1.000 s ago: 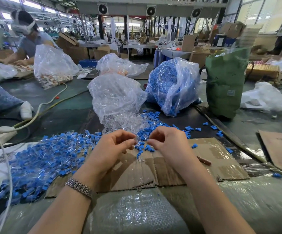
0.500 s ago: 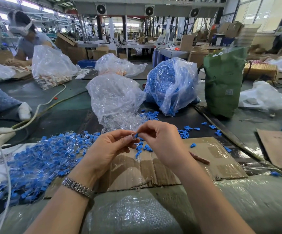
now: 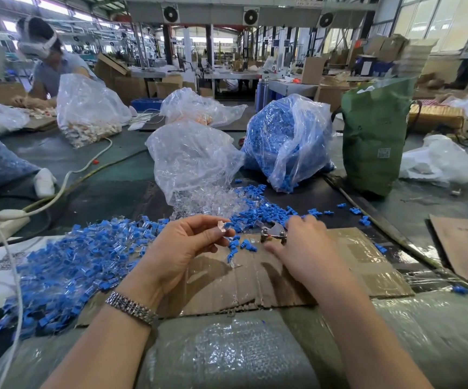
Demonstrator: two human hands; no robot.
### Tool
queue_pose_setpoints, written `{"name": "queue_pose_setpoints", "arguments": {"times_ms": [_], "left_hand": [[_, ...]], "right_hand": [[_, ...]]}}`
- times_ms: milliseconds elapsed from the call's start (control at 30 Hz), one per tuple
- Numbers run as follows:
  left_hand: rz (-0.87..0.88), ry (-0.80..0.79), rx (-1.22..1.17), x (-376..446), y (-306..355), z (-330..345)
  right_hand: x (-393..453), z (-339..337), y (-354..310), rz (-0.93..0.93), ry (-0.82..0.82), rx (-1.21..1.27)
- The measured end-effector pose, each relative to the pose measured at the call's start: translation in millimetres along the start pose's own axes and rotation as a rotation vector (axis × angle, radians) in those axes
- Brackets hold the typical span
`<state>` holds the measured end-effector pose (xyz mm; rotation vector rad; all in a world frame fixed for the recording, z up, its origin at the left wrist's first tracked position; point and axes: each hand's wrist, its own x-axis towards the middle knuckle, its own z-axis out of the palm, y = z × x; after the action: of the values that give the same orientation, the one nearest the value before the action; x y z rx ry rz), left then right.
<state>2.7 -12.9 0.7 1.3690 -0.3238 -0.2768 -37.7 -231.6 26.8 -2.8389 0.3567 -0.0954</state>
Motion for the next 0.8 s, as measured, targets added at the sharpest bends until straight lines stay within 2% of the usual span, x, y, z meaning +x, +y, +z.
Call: {"name": "queue_pose_setpoints", "arguments": {"times_ms": [67, 200, 267, 333, 400, 500, 633, 800], "left_hand": [[0.001, 0.005, -0.001, 0.1, -0.1, -0.2], [0.005, 0.031, -0.026, 0.6, 0.0, -1.4], [0.013, 0.054, -0.042, 0.9, 0.6, -1.3], [0.014, 0.084, -0.062, 1.4, 1.6, -1.3], [0.015, 0.113, -0.089, 1.7, 2.5, -1.2], [0.015, 0.145, -0.127, 2.5, 2.3, -1.1], [0.018, 0.150, -0.125, 4.1, 0.7, -2.6], [0.028, 0.143, -0.085, 4.3, -0.7, -3.5]], "right_hand": [[-1.1, 2.8, 7.8, 0.081, -0.092, -0.179], [-0.9, 3.2, 9.0, 0.035, -0.076, -0.161], [0.5, 2.6, 7.3, 0.009, -0.072, -0.069], [1.2, -1.2, 5.3, -0.012, -0.115, 0.135], [-1.1, -6.8, 0.0, -0.056, -0.219, 0.348], [-3.3, -10.4, -9.4, -0.155, -0.421, 0.541], [-7.8, -10.7, -18.9, -0.236, -0.588, 0.697], [-11.8, -13.4, -25.8, -0.270, -0.603, 0.708]]}}
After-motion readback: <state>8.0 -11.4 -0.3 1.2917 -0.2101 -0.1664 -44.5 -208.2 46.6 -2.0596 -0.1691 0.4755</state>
